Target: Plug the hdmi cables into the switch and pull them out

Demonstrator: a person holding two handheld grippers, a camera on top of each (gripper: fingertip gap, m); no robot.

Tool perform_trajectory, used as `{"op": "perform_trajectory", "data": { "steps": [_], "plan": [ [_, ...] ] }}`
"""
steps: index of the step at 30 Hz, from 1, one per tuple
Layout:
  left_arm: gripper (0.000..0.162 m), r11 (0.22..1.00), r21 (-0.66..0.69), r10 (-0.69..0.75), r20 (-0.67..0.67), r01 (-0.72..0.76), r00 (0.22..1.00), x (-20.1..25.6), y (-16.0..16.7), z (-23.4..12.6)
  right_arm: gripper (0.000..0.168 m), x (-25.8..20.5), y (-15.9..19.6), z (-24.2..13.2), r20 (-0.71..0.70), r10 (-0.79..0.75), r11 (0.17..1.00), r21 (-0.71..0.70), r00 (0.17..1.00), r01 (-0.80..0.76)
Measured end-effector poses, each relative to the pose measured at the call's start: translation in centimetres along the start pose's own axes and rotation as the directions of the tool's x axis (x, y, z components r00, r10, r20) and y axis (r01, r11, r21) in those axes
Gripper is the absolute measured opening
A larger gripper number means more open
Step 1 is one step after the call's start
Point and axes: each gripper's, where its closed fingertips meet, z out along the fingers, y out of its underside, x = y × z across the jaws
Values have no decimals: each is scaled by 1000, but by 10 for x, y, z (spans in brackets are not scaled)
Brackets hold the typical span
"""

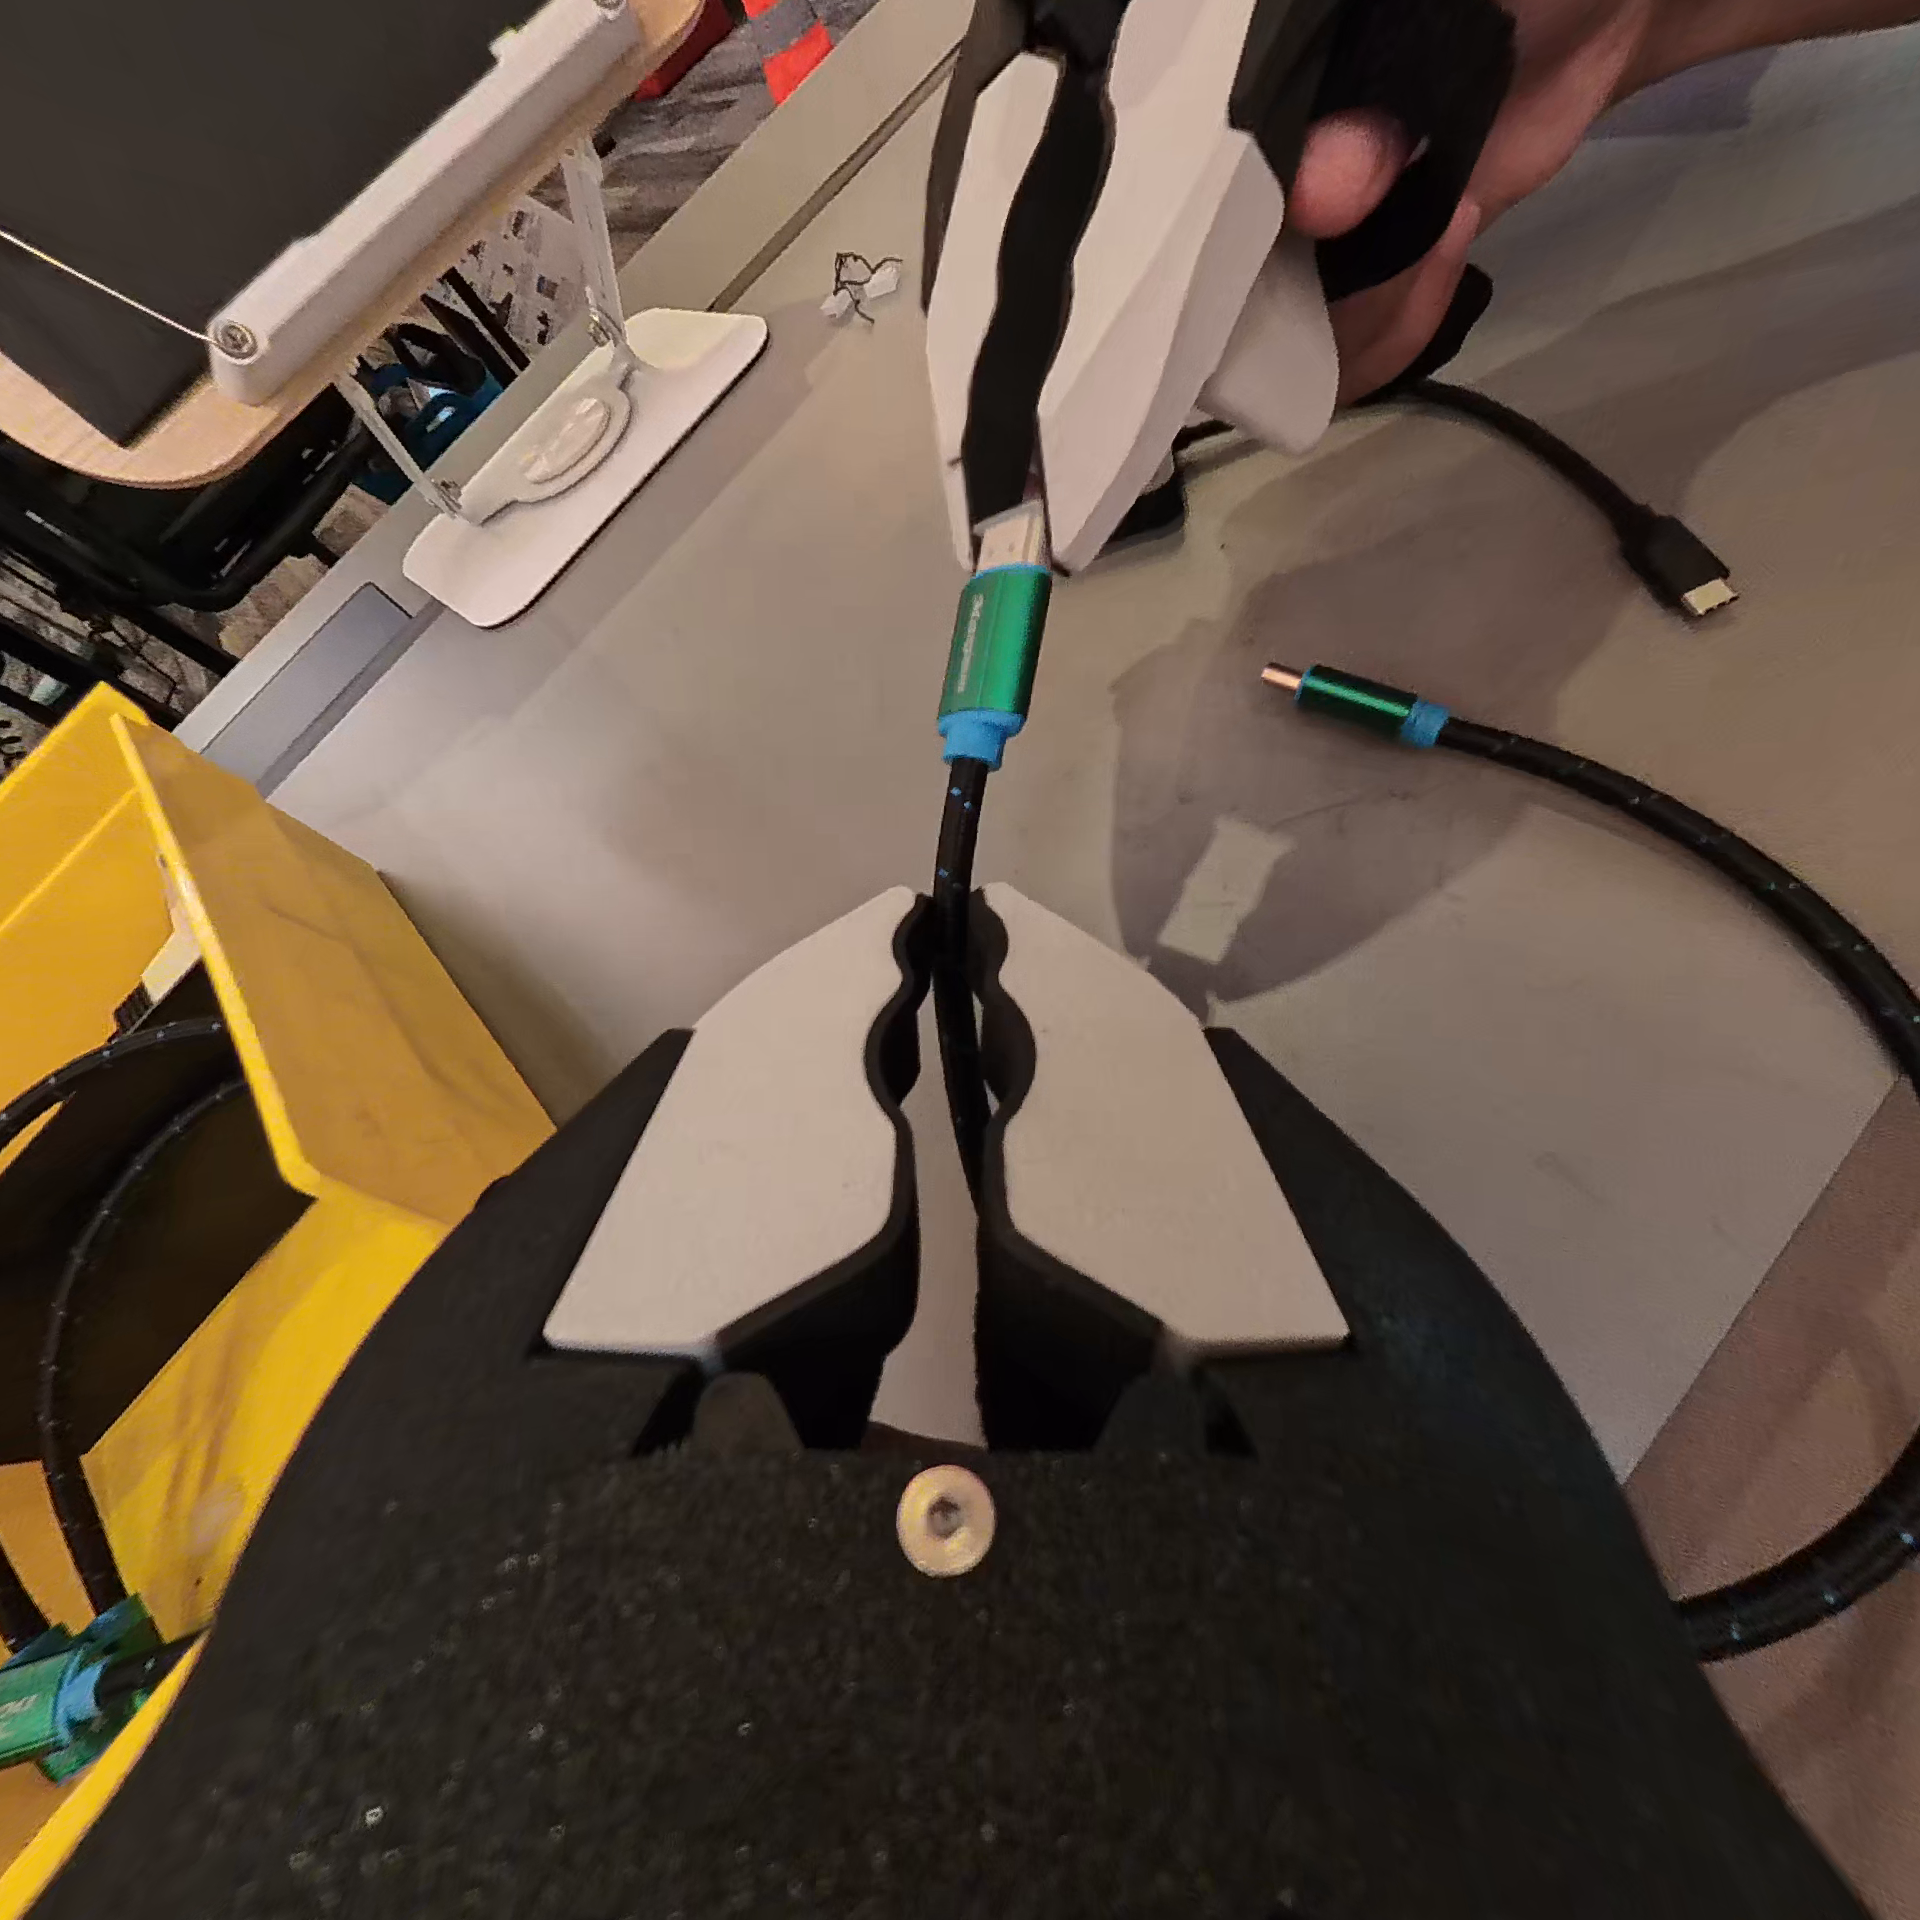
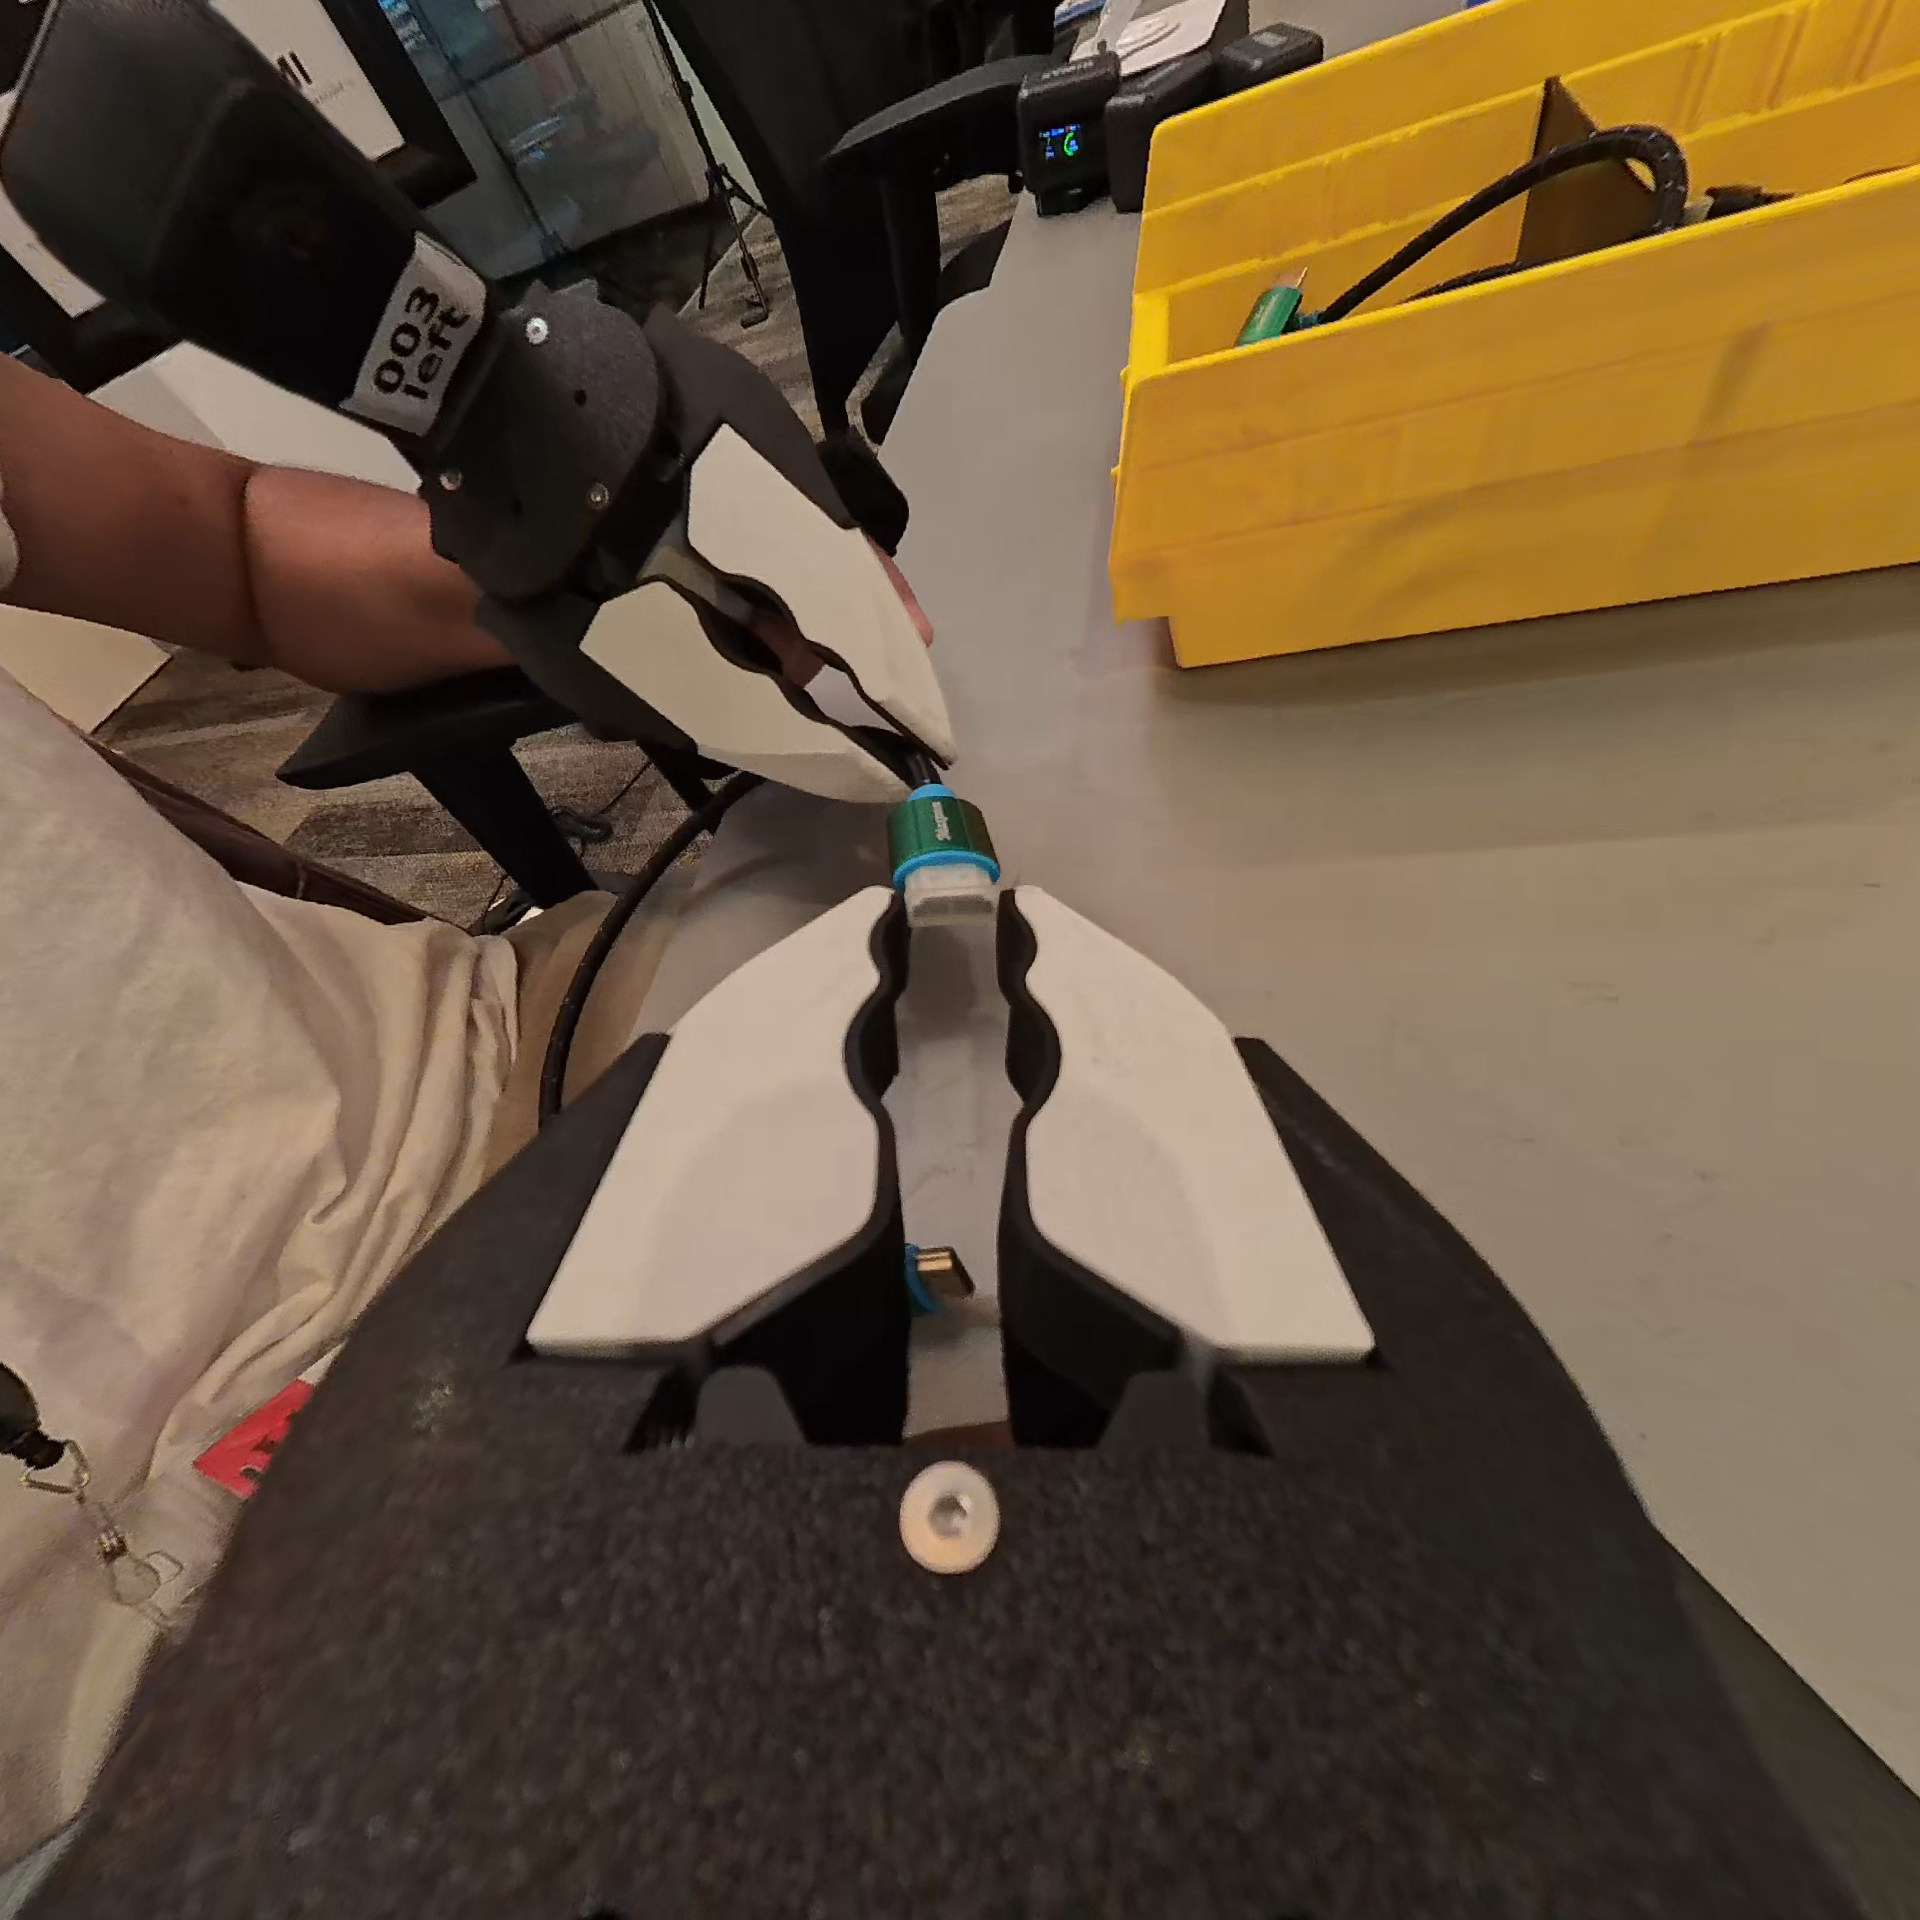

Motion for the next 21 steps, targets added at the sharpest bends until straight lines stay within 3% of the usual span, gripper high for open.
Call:
{"op": "perform_trajectory", "data": {
  "steps": [9, 11, 12, 14, 16, 17, 19, 21],
  "plan": [
    [7, 999, 1, 44, -5, -44, 999, -4, 1, -5, 15, -2, -2, -2, -13, -50, 999, 3, 999, 50],
    [7, 991, -115, 78, 69, -70, 995, -23, 27, -6, 15, 6, -12, -17, -54, -39, 997, 61, 998, 42],
    [6, 996, -82, 40, 48, -36, 998, -24, 30, -10, 15, 11, -20, -33, -58, -3, 993, 116, 998, 10],
    [6, 994, 10, -104, -30, 105, 994, -19, 18, -15, 15, 27, -23, -57, -180, -19, 994, 104, 983, 39],
    [6, 998, -1, -65, 10, 65, 998, -20, 11, -14, 15, 35, -29, -71, -288, -26, 995, 87, 957, 53],
    [6, 999, -21, -37, 39, 37, 999, -20, 12, -12, 15, 48, -29, -80, -396, -33, 997, 49, 918, 58],
    [6, 999, -43, -18, 64, 21, 998, -19, 16, -8, 15, 89, -26, -111, -672, -19, 1000, -4, 741, 22],
    [6, 999, -45, -21, 77, 24, 997, -18, 17, -7, 15, 126, -16, -146, -828, 111, 994, 80, 550, -80]
  ]
}}
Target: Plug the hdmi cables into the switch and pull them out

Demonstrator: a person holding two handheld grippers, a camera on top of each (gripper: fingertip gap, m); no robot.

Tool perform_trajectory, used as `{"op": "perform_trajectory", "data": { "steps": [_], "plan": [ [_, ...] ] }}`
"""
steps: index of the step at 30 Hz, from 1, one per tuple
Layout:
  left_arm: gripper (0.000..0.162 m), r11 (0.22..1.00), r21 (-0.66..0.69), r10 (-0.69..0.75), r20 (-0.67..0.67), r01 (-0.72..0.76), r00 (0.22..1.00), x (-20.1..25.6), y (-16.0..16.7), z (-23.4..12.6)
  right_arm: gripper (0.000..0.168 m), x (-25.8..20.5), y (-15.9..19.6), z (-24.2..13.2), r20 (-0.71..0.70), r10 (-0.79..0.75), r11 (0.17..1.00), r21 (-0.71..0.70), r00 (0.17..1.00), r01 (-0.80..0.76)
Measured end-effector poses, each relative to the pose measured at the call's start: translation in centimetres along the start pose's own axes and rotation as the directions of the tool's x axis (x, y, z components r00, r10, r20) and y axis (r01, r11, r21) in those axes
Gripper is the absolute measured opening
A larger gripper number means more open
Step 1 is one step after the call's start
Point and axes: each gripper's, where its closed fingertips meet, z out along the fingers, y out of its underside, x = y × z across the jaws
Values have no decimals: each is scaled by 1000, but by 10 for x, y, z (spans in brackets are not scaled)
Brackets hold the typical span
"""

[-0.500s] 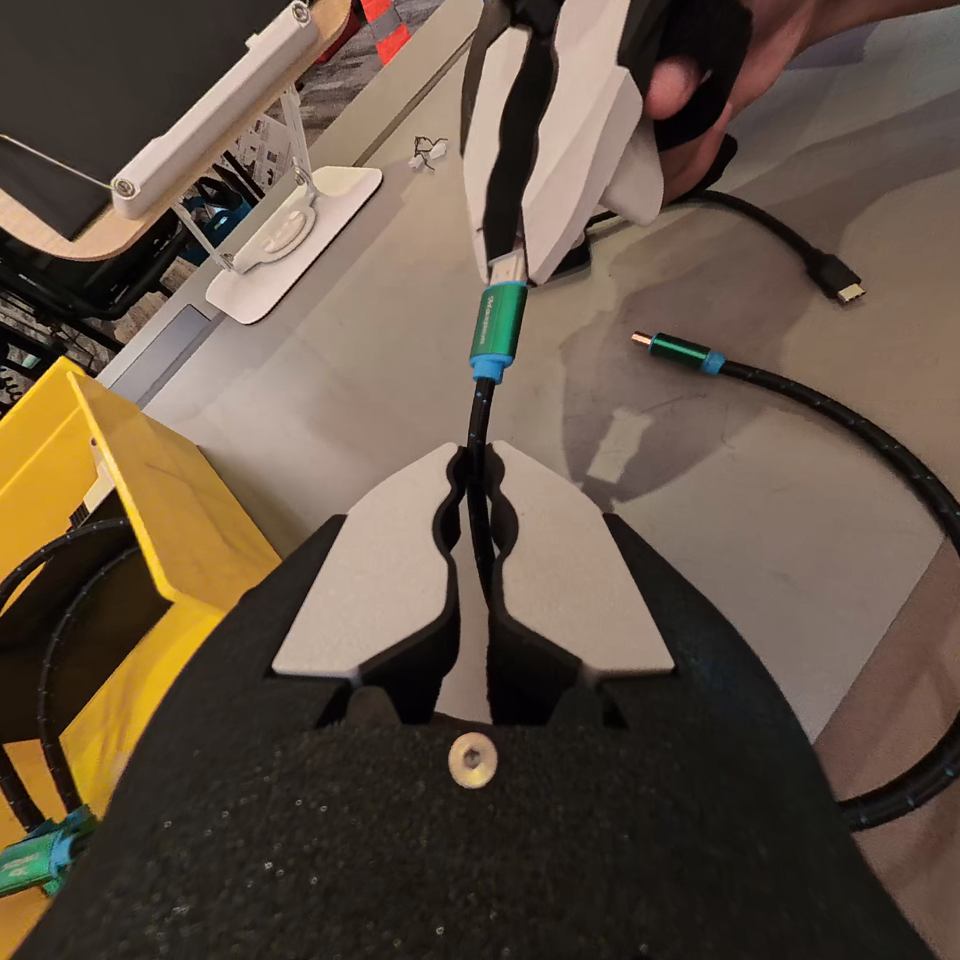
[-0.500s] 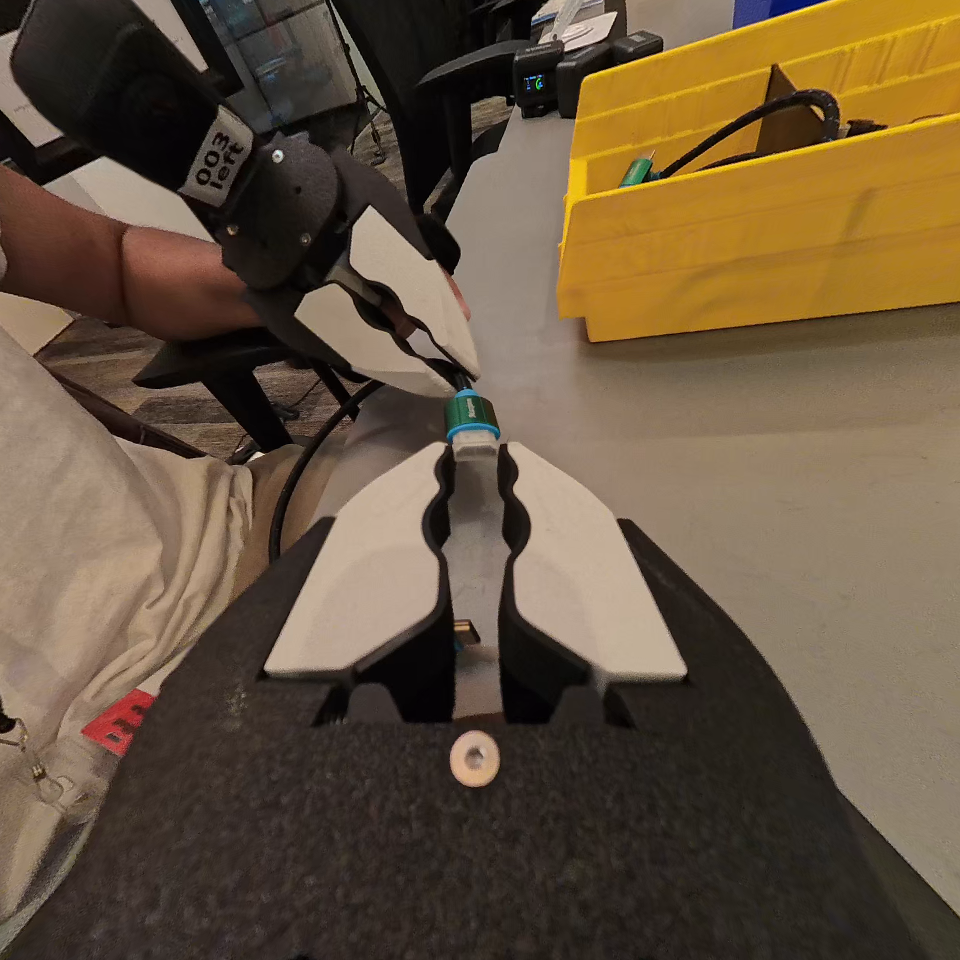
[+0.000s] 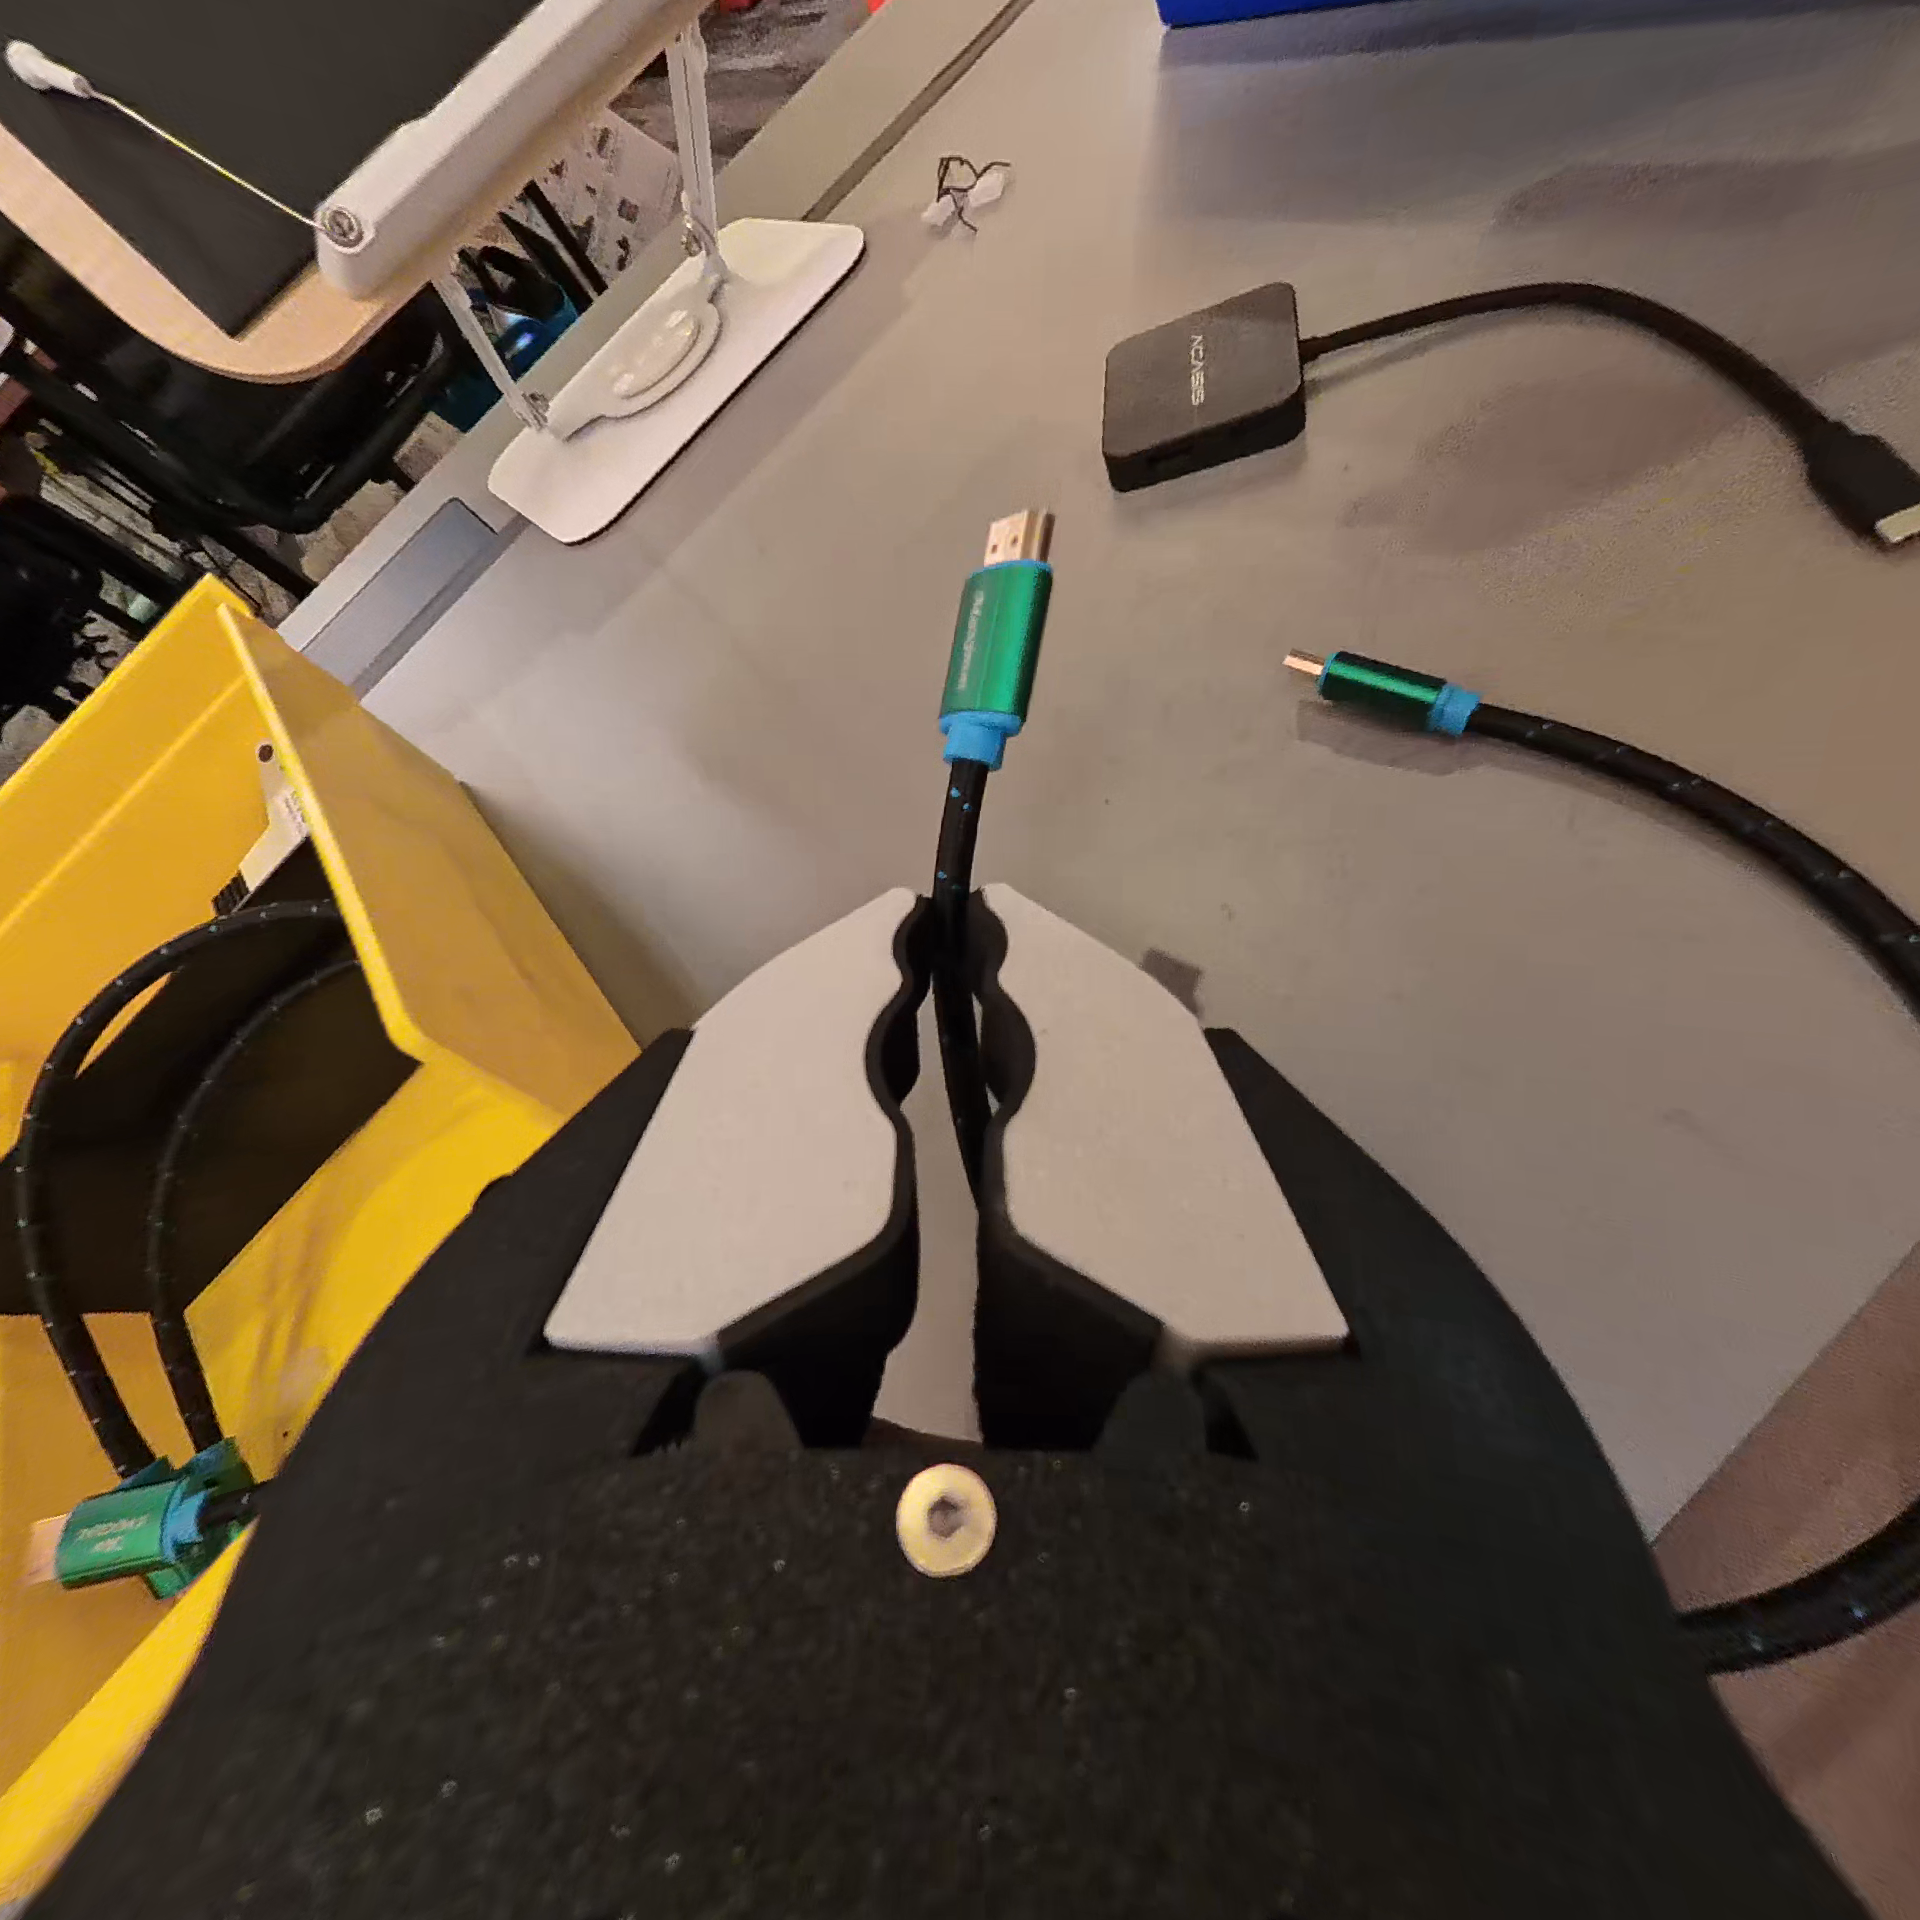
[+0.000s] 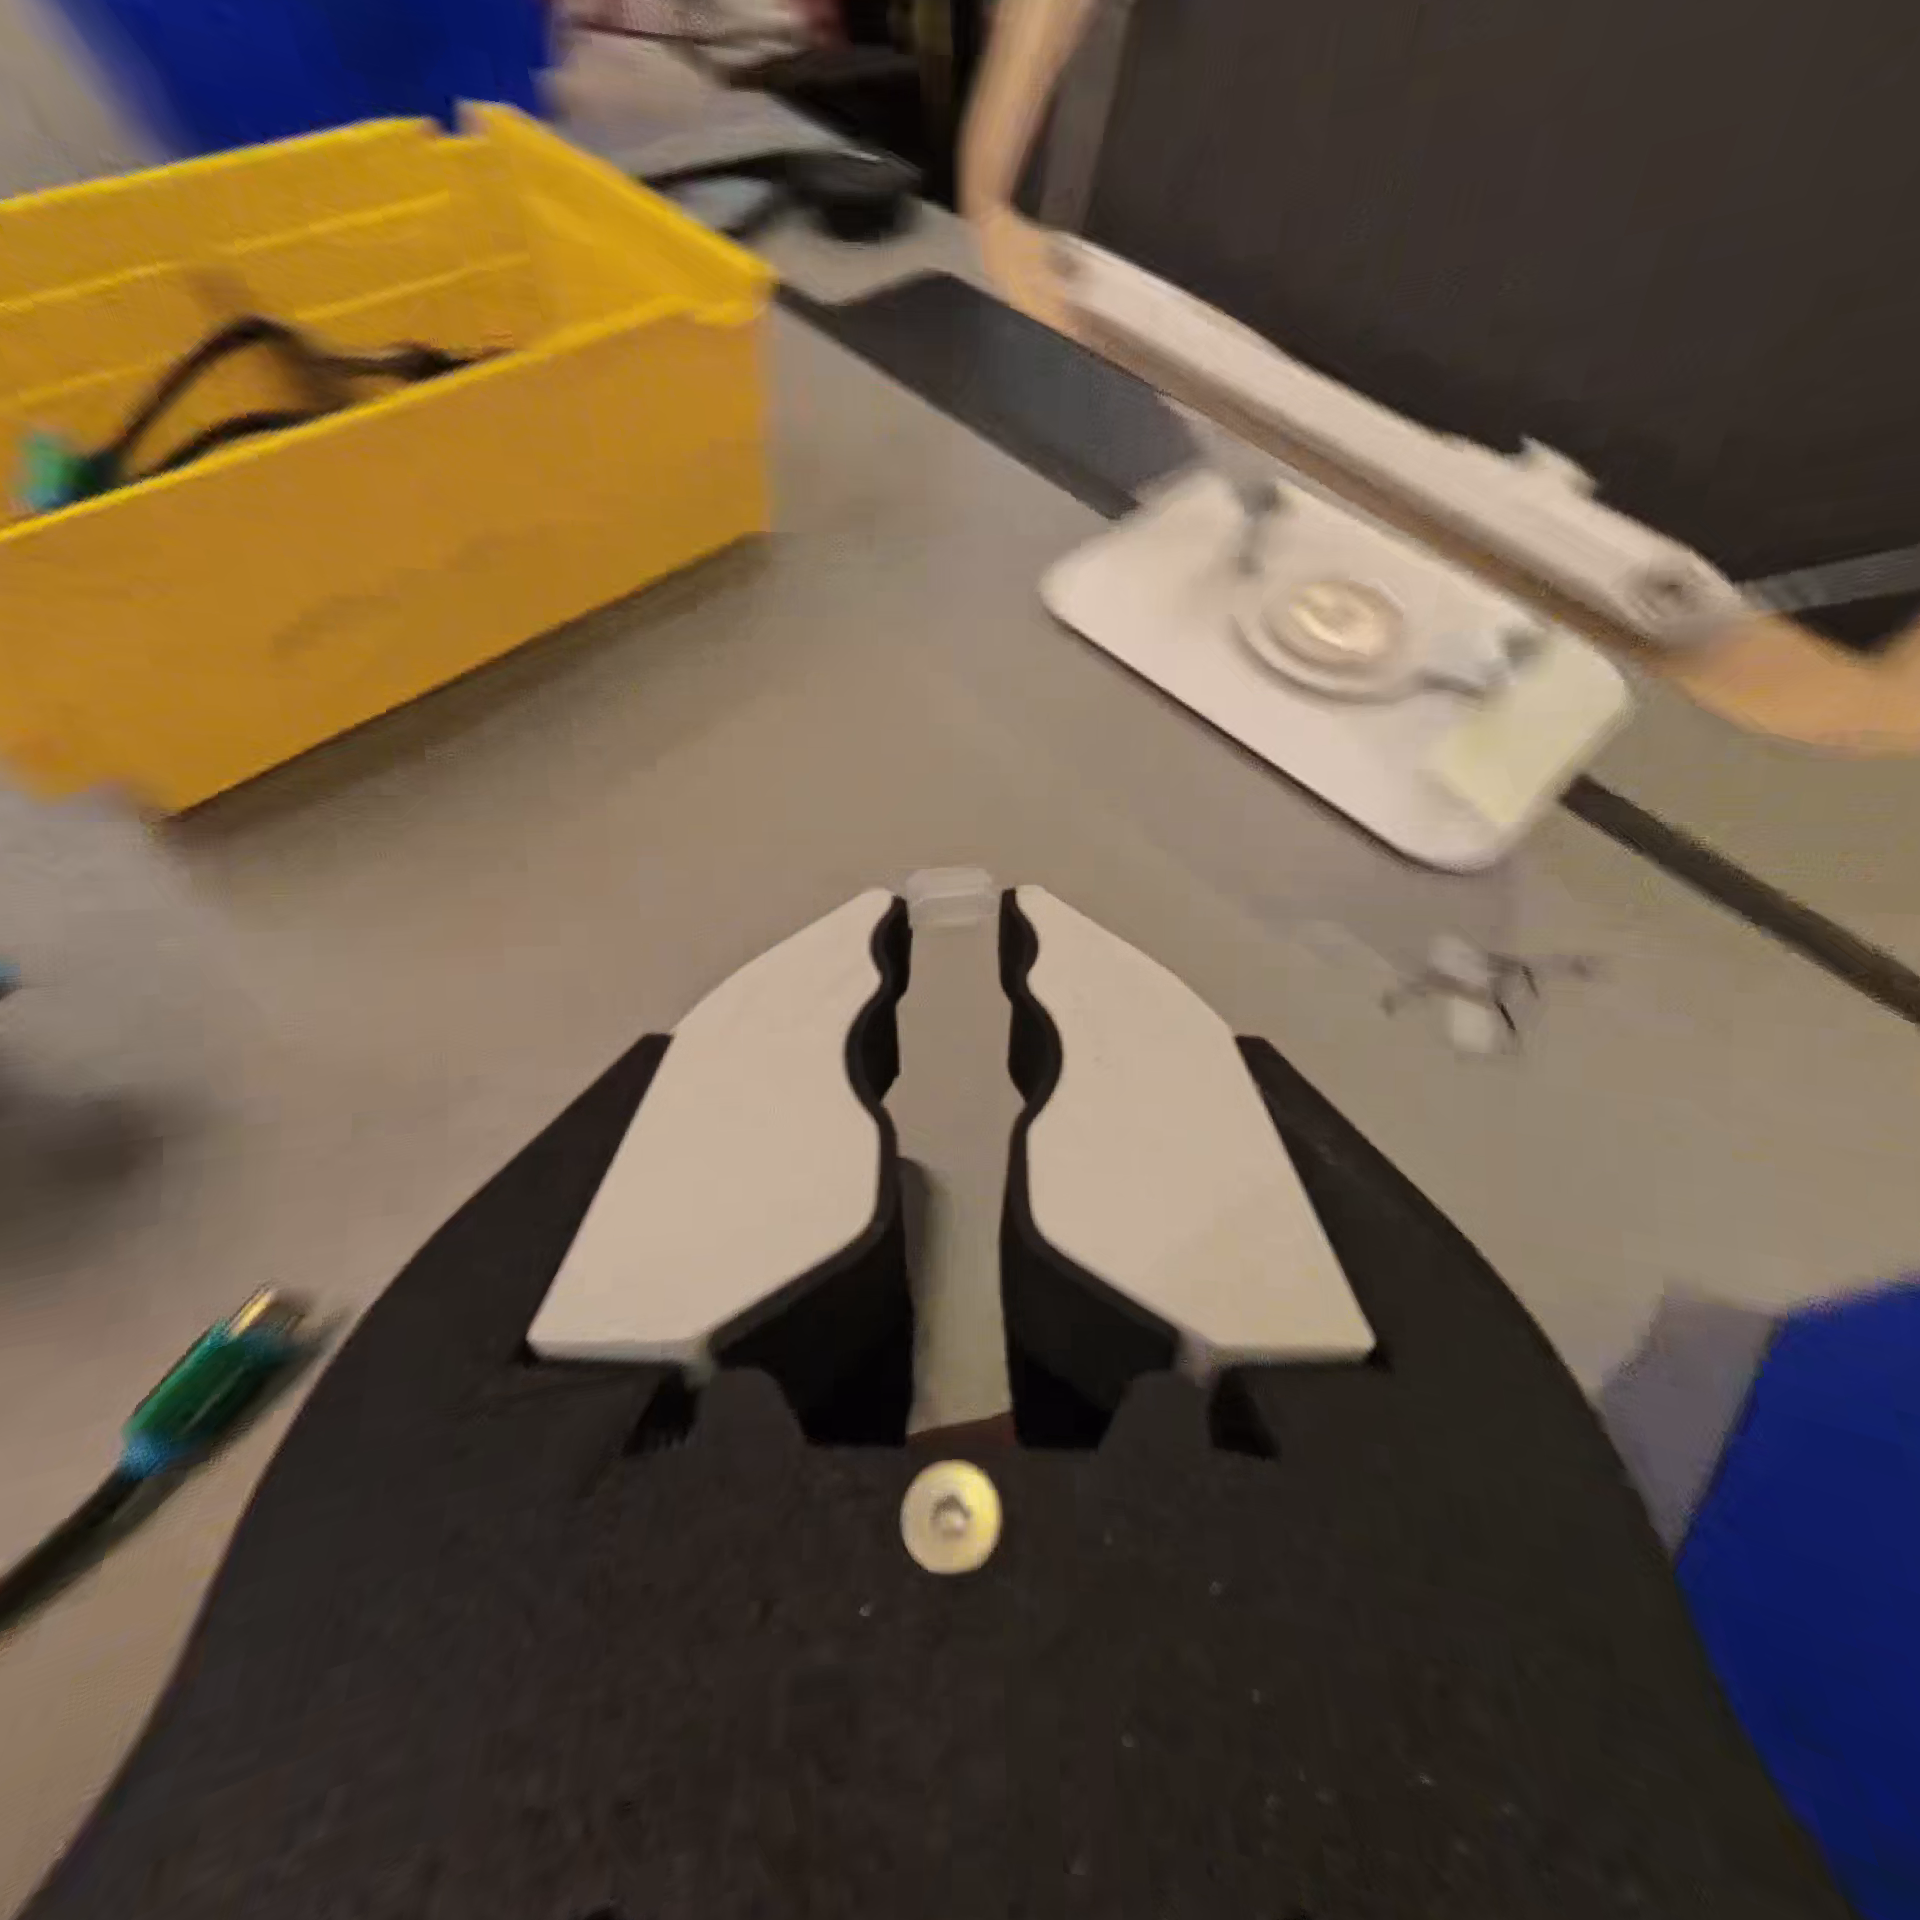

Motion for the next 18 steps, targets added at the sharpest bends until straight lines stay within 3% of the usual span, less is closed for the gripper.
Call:
{"op": "perform_trajectory", "data": {
  "steps": [5, 9, 14, 18],
  "plan": [
    [6, 999, 32, -8, 14, 7, 1000, -2, -9, -3, 15, 98, 42, 41, -304, 205, 965, -95, 930, -244],
    [6, 999, 36, -11, 11, 10, 1000, -2, -7, -1, 16, 152, 65, 67, -470, 152, 951, -170, 869, -258],
    [6, 998, 53, -18, 31, 16, 999, -5, -8, -6, 22, 176, 85, 75, -530, 142, 932, -214, 836, -294],
    [6, 998, 41, 32, 106, -36, 994, -17, -6, -11, 29, 152, 71, 63, -486, 109, 956, -189, 867, -226]
  ]
}}
